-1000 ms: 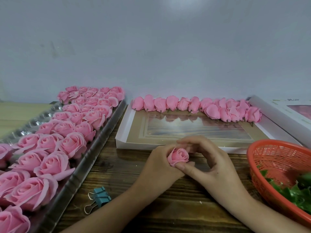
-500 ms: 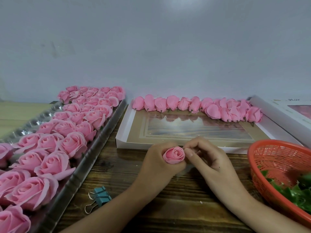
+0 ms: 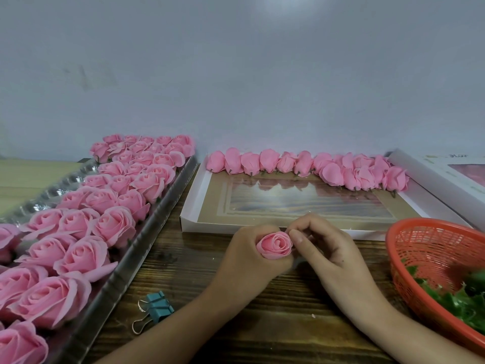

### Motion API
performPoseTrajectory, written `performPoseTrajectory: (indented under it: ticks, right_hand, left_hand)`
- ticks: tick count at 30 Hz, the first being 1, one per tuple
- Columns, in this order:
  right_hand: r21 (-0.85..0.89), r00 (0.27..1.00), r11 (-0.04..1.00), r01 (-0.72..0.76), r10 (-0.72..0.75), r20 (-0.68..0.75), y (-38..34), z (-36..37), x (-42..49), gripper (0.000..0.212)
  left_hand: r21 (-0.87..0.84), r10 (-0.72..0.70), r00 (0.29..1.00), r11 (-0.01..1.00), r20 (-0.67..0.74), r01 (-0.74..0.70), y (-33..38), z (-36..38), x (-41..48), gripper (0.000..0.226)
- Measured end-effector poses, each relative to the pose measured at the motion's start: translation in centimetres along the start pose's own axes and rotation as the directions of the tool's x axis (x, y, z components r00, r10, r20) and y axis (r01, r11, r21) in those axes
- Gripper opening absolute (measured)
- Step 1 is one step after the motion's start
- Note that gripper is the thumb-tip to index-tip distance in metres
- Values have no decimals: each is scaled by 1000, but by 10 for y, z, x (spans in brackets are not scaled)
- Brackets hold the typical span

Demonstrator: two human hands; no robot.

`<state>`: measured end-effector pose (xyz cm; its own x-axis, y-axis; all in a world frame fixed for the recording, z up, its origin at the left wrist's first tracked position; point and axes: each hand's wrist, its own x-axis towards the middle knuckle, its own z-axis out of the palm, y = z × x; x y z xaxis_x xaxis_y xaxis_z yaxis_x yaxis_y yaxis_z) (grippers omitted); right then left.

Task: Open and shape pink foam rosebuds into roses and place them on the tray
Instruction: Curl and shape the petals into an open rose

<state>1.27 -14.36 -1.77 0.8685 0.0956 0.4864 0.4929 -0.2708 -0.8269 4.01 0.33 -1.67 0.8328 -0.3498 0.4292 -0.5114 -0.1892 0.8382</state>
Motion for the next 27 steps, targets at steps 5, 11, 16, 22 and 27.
performPoseTrajectory:
  ticks: [5, 11, 16, 22, 27]
  right_hand:
    - [-19, 1000, 1000, 0, 0, 2, 0, 0, -1, 15]
    - [-55, 1000, 998, 10, -10, 1, 1, 0, -1, 20]
    - [-98, 1000, 995, 8, -8, 3, -1, 1, -2, 17]
    - [-121, 1000, 992, 26, -25, 3, -1, 1, -1, 15]
    - [-102, 999, 994, 50, -50, 6, -2, 0, -2, 14]
  left_hand:
    - [31, -14, 1000, 999, 5, 14, 0, -1, 0, 27]
    - [19, -5, 1000, 1000, 26, 5, 2, 0, 0, 15]
    - [53, 9, 997, 999, 71, -12, 3, -1, -2, 11]
    - [42, -1, 997, 999, 74, -2, 3, -1, -2, 12]
    - [3, -1, 999, 1000, 42, 1, 4, -1, 0, 25]
